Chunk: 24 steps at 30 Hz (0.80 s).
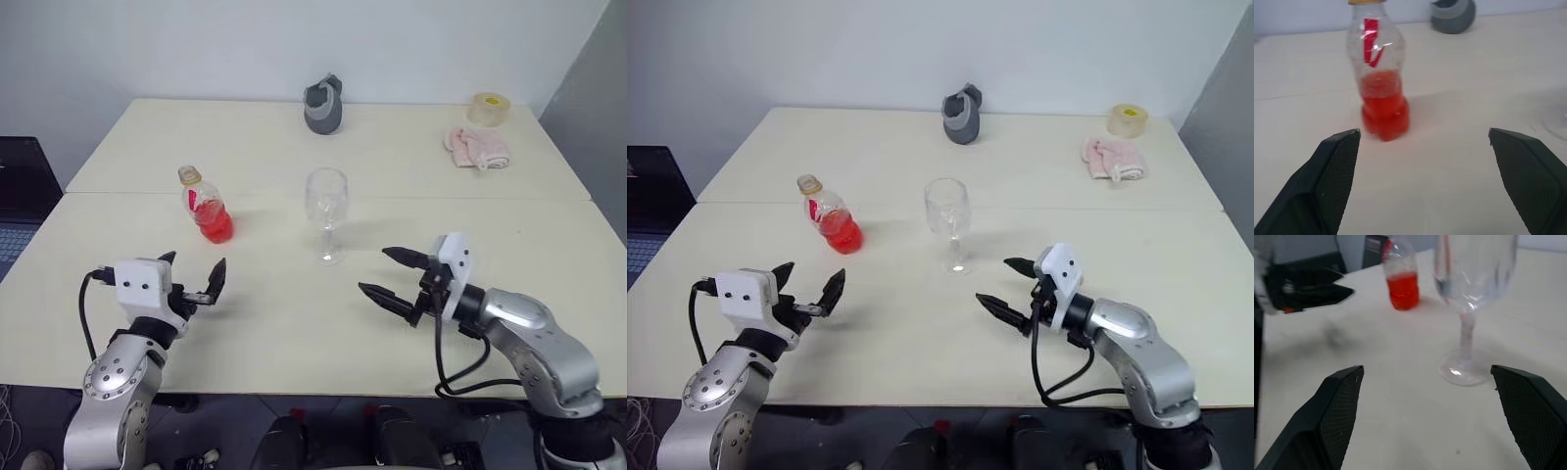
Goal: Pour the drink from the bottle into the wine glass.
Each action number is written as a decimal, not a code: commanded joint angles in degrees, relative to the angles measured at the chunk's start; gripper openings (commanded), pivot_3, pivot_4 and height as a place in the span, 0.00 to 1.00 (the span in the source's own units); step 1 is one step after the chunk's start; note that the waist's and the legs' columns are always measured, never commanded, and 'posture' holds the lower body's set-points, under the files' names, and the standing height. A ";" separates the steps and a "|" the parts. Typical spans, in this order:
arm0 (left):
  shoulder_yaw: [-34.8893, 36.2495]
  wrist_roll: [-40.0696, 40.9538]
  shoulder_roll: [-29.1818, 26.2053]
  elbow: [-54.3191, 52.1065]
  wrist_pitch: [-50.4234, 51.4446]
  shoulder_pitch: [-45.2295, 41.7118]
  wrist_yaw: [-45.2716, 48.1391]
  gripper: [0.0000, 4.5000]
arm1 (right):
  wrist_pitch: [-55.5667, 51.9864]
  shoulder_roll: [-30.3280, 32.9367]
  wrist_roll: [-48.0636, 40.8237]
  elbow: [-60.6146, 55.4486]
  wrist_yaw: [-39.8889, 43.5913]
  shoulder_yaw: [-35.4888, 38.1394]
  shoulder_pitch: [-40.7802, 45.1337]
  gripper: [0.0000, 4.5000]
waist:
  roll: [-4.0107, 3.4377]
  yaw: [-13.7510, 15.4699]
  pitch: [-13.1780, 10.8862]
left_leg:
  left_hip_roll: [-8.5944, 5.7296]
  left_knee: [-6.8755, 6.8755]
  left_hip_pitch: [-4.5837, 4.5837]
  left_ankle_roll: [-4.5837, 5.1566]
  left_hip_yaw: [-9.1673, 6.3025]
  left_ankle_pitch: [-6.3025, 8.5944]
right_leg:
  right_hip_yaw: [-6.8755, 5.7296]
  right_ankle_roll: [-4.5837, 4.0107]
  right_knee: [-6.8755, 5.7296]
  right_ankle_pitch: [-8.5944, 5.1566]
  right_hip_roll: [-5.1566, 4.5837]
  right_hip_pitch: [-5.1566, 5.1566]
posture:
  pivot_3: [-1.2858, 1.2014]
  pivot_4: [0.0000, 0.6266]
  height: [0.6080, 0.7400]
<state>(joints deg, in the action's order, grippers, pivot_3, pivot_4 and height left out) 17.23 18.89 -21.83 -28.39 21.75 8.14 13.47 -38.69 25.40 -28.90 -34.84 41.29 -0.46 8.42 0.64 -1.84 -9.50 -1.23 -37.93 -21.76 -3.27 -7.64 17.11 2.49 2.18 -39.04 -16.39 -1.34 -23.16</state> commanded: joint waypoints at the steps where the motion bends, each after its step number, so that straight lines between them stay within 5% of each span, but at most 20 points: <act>1: -0.49 -0.63 -1.32 0.26 -1.44 -3.65 1.29 1.00 | -2.72 0.57 -7.91 -6.54 -0.74 3.45 0.49 0.99 | 0.00 0.13 0.00 | 0.00 -0.01 -0.01 0.00 -0.01 0.00 | -0.04 0.00 -0.01 0.00 0.00 0.01 | 0.52 0.24 1.00; 24: 3.80 2.09 -12.68 22.89 -2.67 -18.71 14.59 1.00 | -3.97 1.85 -13.66 -9.61 -12.79 5.98 1.87 0.99 | 0.03 0.10 0.02 | -0.02 0.00 -0.03 -0.11 0.03 -0.06 | -0.10 0.00 -0.01 0.00 0.02 -0.01 | 0.52 0.24 1.00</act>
<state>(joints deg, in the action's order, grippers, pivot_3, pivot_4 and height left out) 19.60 20.31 -33.68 -6.14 20.71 -9.51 26.98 -43.06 26.72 -41.57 -42.62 28.99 4.98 9.76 0.67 -1.74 -9.49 -1.25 -37.93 -21.79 -3.38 -7.61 17.05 2.40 2.18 -39.04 -16.39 -1.32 -23.17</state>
